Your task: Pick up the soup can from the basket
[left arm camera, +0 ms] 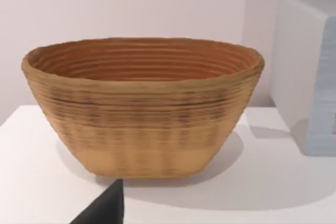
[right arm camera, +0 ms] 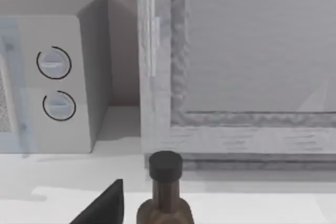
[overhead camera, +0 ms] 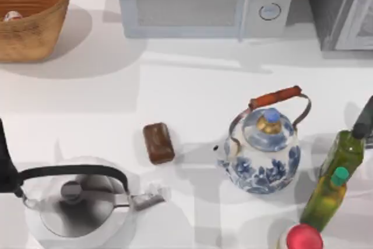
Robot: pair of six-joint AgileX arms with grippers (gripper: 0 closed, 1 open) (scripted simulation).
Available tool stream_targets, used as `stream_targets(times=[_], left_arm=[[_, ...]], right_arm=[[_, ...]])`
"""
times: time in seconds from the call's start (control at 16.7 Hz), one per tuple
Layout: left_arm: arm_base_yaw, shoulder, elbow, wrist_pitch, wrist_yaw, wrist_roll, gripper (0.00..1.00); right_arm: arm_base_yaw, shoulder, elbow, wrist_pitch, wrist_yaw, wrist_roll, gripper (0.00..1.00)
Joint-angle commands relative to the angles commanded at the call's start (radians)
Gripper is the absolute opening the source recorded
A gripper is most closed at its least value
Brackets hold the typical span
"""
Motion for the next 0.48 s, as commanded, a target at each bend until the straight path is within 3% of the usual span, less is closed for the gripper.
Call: stream_targets(times=[0.24, 0.48], left_arm=[[0.015, 0.028, 0.028, -0.019, -0.006, 0.003, 1.0], [0.087, 0.207, 0.197, -0.131, -0.028, 0.021, 1.0]], right_arm=[[0.0, 0.0, 0.0, 0.0, 0.0, 0.0, 1.0], [0.0, 0.0, 0.0, 0.0, 0.0, 0.0, 1.0]])
